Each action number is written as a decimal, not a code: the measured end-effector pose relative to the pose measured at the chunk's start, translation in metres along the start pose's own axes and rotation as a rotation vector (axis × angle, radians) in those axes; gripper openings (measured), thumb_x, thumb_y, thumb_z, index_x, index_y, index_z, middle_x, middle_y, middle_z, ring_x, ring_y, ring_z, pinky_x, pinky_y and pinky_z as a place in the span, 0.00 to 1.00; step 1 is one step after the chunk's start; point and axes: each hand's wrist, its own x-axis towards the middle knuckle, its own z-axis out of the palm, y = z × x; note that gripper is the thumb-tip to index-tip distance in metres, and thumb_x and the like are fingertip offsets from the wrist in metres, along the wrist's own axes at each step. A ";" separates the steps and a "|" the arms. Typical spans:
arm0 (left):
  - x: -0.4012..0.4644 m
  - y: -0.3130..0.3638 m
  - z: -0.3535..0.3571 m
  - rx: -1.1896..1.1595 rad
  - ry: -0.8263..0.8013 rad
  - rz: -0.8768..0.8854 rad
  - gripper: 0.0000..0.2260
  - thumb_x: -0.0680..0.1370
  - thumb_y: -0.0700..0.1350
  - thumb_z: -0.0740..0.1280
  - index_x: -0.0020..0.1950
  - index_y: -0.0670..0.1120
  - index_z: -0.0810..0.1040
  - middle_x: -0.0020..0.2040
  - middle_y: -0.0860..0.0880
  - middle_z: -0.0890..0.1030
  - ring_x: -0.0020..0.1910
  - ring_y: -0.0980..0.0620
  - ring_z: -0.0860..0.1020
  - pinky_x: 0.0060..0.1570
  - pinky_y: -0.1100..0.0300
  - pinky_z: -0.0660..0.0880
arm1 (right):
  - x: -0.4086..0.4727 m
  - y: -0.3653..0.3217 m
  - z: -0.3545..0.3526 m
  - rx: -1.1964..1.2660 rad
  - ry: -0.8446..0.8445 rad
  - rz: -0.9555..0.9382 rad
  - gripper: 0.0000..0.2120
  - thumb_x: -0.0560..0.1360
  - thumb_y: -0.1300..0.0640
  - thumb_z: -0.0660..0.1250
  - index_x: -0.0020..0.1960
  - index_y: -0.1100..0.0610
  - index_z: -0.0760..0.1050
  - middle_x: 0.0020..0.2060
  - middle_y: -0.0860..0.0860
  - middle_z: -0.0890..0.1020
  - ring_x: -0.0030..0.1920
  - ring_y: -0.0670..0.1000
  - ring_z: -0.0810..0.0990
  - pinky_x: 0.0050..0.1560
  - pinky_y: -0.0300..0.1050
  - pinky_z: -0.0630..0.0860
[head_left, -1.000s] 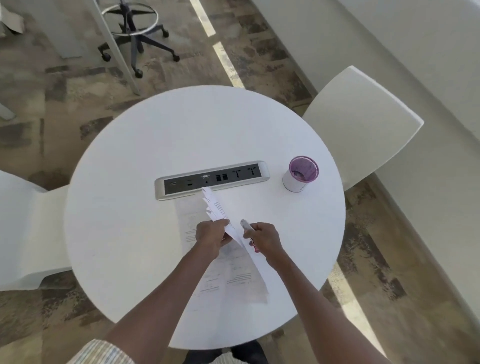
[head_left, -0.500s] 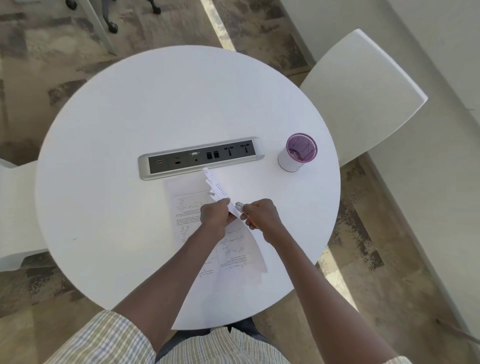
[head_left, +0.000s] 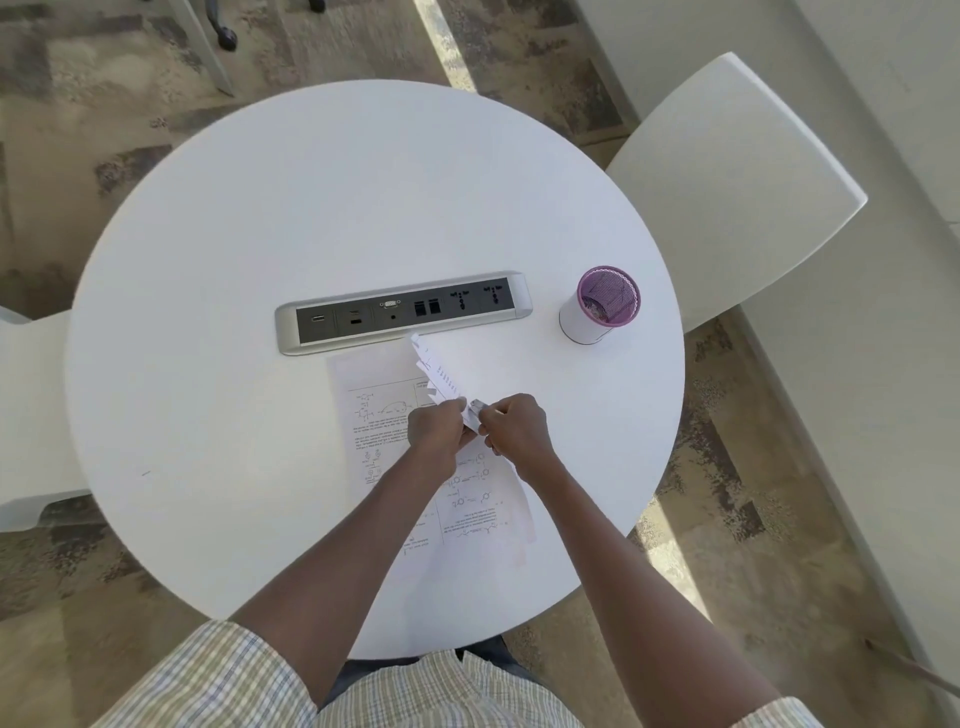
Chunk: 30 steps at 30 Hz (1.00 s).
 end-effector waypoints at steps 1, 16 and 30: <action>0.001 0.000 0.000 0.007 0.000 0.001 0.07 0.77 0.36 0.70 0.54 0.36 0.82 0.49 0.39 0.85 0.42 0.45 0.86 0.47 0.52 0.84 | -0.001 -0.001 0.002 -0.024 0.003 -0.013 0.18 0.75 0.58 0.64 0.35 0.72 0.71 0.31 0.59 0.73 0.31 0.53 0.69 0.33 0.46 0.66; 0.003 -0.016 -0.004 0.108 0.057 0.037 0.11 0.76 0.38 0.71 0.55 0.34 0.82 0.51 0.38 0.85 0.53 0.40 0.84 0.58 0.42 0.80 | -0.002 0.005 0.023 -0.091 0.068 0.002 0.20 0.76 0.61 0.62 0.29 0.57 0.58 0.26 0.53 0.65 0.28 0.54 0.65 0.31 0.45 0.64; 0.005 -0.020 -0.010 0.155 0.038 0.036 0.10 0.76 0.39 0.72 0.54 0.35 0.82 0.52 0.38 0.85 0.54 0.40 0.84 0.60 0.42 0.80 | -0.003 0.007 0.022 -0.037 0.043 0.021 0.18 0.78 0.59 0.64 0.31 0.62 0.66 0.27 0.57 0.70 0.27 0.54 0.66 0.31 0.43 0.64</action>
